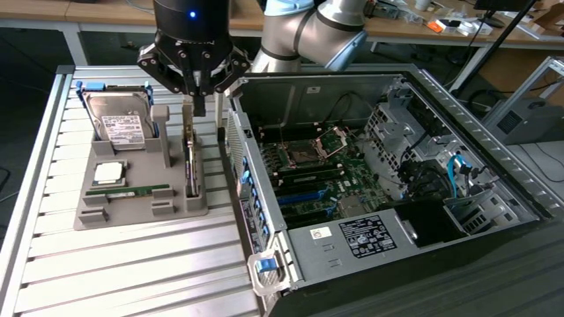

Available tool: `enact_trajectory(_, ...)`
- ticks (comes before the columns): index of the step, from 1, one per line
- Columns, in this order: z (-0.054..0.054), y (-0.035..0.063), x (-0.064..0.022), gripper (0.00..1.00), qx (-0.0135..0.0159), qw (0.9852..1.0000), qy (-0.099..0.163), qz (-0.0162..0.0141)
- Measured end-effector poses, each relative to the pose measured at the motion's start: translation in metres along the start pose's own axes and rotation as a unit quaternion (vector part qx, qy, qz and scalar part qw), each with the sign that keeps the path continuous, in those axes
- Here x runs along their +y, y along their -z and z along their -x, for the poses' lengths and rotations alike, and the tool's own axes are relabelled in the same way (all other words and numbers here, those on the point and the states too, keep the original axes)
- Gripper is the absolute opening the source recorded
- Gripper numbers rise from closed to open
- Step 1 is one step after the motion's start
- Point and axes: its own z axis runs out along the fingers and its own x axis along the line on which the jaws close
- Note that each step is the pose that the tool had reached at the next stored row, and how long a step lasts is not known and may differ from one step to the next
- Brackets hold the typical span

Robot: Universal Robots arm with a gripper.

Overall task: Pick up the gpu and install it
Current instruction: 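Reach for the gpu, then pick up the gpu and move the gpu toward the slot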

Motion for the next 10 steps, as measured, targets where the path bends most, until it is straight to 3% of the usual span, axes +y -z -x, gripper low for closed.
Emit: enact_trajectory(10,-0.0013,0.0,-0.0001,0.11,0.0,1.0,0.0,0.0)
